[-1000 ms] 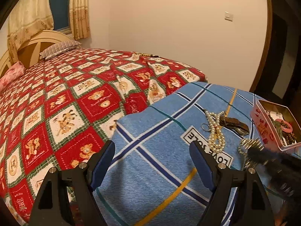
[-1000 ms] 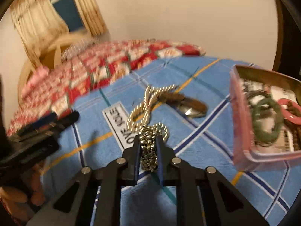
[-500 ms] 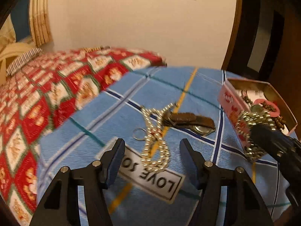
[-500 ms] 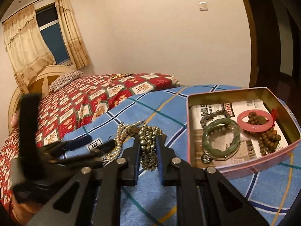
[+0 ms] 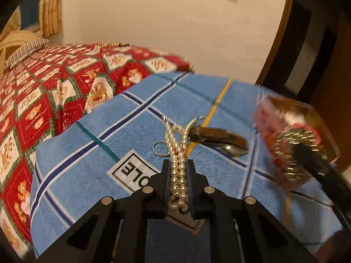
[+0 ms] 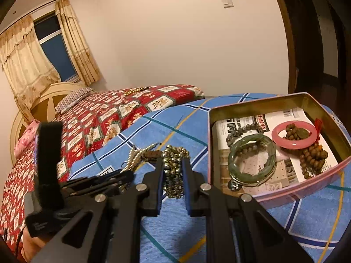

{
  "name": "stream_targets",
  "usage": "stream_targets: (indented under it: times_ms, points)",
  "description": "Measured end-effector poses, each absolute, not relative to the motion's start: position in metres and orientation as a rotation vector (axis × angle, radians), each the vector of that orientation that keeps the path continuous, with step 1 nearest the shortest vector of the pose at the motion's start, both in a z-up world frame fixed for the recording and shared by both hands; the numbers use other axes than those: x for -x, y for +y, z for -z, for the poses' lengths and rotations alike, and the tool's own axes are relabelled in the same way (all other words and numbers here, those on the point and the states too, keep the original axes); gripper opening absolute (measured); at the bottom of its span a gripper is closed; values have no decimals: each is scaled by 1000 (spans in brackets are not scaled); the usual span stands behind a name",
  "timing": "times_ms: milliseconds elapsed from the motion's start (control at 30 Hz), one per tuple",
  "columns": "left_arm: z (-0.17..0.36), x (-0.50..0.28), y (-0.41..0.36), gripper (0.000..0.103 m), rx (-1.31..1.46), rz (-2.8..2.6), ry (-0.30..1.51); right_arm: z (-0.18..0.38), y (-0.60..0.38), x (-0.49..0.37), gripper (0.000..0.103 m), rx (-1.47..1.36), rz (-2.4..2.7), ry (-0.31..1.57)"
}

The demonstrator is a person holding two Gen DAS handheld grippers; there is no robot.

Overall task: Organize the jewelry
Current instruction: 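Grasp the gold bead strand with the right tool while left tool grasps the pearl strand, then carry both strands into the pink tin and open both tools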

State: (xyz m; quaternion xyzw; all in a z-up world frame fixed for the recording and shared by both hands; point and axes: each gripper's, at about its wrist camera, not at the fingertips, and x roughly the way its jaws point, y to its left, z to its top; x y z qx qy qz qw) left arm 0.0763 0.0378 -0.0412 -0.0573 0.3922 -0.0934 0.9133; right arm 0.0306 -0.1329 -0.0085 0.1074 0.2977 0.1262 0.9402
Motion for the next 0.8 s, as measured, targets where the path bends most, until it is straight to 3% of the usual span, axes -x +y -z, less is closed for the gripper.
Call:
stream_targets:
  times_ms: [267, 800]
  points:
    - [9, -27, 57, 13, 200, 233, 589, 2, -138, -22, 18, -222, -253, 555]
    - [-36, 0, 24, 13, 142, 345, 424, -23, -161, -2, 18, -276, -232, 411]
